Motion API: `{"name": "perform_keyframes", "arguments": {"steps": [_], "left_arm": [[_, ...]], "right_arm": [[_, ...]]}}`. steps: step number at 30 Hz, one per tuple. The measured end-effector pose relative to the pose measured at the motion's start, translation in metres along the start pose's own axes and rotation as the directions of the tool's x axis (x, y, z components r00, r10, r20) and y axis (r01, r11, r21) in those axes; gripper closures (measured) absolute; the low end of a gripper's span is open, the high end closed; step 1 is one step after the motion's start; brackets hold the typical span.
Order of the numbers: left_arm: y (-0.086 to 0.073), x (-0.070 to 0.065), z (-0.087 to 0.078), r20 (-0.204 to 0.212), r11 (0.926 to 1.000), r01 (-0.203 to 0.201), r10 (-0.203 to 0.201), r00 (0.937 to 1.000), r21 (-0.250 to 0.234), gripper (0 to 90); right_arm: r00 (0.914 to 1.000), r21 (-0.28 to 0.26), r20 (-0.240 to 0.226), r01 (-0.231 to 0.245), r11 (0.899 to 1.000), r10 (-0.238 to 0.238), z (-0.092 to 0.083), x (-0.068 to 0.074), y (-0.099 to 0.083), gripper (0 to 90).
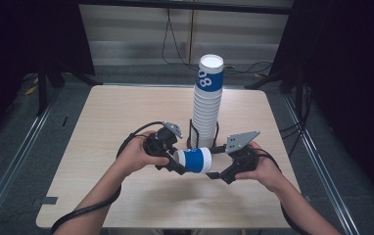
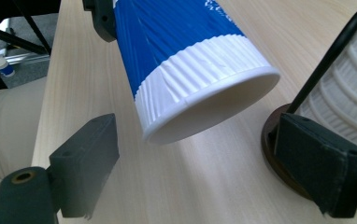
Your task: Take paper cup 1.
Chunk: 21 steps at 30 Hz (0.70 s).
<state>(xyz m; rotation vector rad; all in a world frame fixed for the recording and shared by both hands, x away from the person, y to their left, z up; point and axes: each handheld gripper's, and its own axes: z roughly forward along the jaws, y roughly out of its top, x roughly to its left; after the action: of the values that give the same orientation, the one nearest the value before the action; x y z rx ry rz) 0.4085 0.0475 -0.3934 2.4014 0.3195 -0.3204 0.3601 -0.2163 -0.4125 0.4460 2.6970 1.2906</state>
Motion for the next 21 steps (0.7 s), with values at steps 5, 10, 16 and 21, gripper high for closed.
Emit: {"name": "perform_keyframes", "arguments": {"steps": [5, 10, 16, 21], "left_arm": [[0.0024, -0.001, -0.0012, 0.002, 0.9999, -0.012, 0.012, 0.9999, 0.007, 29.3], [0.0038, -0.0021, -0.0022, 0.008, 0.9999, -0.011, 0.011, 0.9999, 0.006, 29.3], [0.0052, -0.0039, -0.0023, 0.016, 0.9999, -0.016, 0.016, 0.9997, 0.004, 29.3], [0.0066, -0.0048, -0.0016, 0.028, 0.9997, -0.024, 0.024, 0.9993, 0.0, 29.3]], "right_arm": [[1.0, 0.003, -0.002, -0.002, 1.0, 0.002, 0.003, -0.0003, -0.0011, 12.8], [1.0, 0.001, -0.003, -0.003, 1.0, 0.003, 0.0058, -0.0013, -0.0018, 12.7], [1.0, 0.0, -0.004, -0.003, 1.0, 0.003, 0.0084, -0.0015, -0.0021, 12.4], [1.0, -0.012, -0.008, -0.003, 1.0, 0.003, 0.0087, -0.0017, -0.0016, 12.3]]}}
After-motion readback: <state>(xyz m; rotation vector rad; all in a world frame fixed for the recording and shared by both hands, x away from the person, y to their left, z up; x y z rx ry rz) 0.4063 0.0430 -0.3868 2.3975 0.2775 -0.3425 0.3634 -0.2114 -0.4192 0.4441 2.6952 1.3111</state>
